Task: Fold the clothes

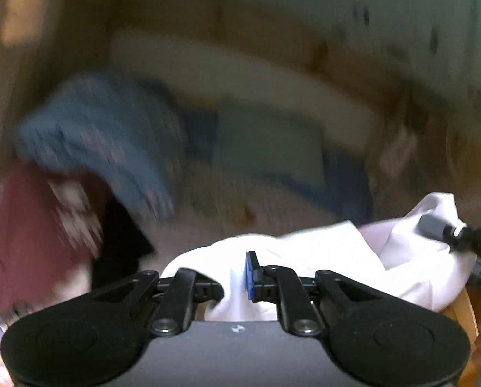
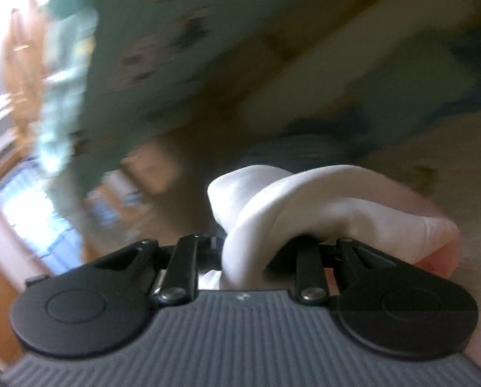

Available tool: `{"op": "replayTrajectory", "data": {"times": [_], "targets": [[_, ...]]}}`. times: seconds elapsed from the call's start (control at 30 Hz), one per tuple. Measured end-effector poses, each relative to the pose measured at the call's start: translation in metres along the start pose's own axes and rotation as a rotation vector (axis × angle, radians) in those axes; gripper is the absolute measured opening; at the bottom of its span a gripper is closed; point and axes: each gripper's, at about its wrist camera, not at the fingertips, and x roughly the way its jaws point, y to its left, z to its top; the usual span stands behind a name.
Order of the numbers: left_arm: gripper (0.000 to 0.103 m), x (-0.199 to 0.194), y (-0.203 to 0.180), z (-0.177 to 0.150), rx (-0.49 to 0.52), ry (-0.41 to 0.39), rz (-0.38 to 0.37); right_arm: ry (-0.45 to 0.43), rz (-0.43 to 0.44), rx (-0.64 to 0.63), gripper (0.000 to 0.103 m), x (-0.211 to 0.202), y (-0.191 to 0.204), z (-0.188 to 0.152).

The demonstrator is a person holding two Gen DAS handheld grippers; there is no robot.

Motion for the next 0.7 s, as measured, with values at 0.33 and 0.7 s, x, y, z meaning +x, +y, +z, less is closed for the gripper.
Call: {"op": "replayTrajectory", "data": {"times": [0.33,0.7], "targets": [[0.012,0.197,-0.036,-0.059,0.099,0.286,0.011,-0.052,-0.391,0.281,0.027,0.008,-0.145,-0.067],[0.043,0.276,-0.036,-0.076,0.324,0.484,0.142,0.032,-0.811,0.287,0.053,0.119,-0.322,-0.018]]}}
